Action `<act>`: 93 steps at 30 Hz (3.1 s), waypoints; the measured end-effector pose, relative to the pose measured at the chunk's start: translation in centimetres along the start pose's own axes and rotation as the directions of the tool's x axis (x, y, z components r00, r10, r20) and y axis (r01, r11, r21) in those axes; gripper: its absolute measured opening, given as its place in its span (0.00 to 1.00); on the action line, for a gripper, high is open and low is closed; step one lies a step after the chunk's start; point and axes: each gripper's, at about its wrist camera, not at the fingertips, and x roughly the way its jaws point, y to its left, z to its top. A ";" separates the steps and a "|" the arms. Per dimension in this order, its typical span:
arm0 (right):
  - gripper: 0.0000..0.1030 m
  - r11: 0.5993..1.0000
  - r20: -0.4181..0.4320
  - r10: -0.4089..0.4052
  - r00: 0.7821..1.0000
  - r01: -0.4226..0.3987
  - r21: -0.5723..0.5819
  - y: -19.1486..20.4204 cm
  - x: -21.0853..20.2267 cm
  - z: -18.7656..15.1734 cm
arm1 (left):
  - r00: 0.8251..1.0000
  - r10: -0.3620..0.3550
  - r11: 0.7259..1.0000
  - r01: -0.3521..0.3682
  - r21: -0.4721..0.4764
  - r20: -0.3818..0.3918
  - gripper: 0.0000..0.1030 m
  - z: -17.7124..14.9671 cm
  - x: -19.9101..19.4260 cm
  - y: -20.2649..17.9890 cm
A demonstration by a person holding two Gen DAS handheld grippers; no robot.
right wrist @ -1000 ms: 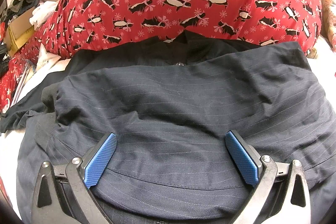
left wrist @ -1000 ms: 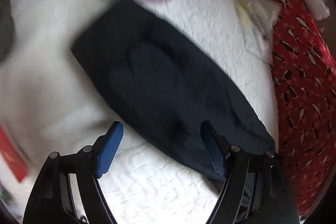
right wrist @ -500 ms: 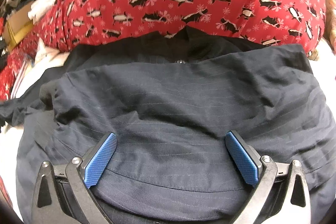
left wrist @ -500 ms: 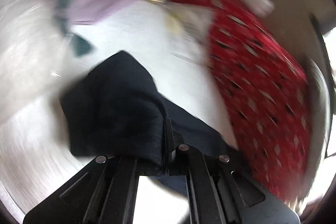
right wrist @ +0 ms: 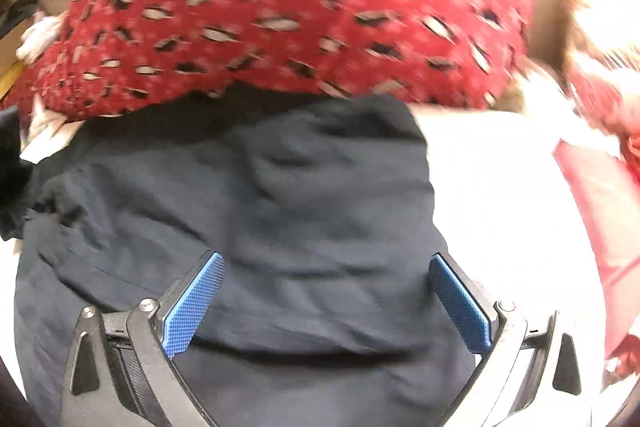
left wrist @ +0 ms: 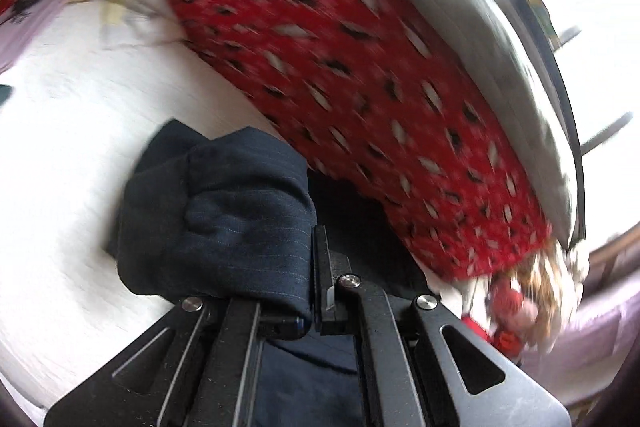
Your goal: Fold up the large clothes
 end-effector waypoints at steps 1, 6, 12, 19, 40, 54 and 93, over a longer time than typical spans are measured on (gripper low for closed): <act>1.00 1.000 -0.023 -0.001 1.000 0.001 0.000 -0.5 0.6 -0.6 | 1.000 0.000 1.000 0.001 0.022 -0.016 0.01 -0.8 0.9 -1.4; 1.00 0.999 0.010 0.038 0.999 -0.038 0.021 -1.8 1.9 -3.6 | 0.995 -0.007 0.996 0.015 0.089 -0.096 0.01 -4.4 4.9 -6.6; 1.00 0.999 0.023 0.047 0.999 -0.047 0.026 -2.1 1.9 -3.9 | 0.979 0.087 0.981 -0.052 0.187 -0.182 0.01 -9.9 11.9 -10.0; 1.00 0.998 0.036 0.048 0.998 -0.048 0.027 -2.1 1.8 -4.5 | 0.925 0.221 0.961 -0.152 0.231 -0.311 0.01 -13.9 19.0 -7.5; 0.98 0.898 0.097 0.203 0.974 -0.146 -0.414 15.1 -3.6 -1.8 | 0.970 0.053 0.995 -0.070 -0.068 -0.237 0.39 -11.3 8.1 9.2; 0.00 0.934 0.117 0.327 0.938 -0.339 0.109 3.5 -3.4 1.3 | 0.970 0.042 0.996 -0.060 -0.070 -0.239 0.41 -11.4 8.4 9.0; 0.03 0.720 0.105 0.482 0.870 -0.461 0.520 -9.6 1.5 -2.2 | 0.965 -0.019 0.993 -0.011 -0.115 -0.262 0.41 -10.5 8.6 7.8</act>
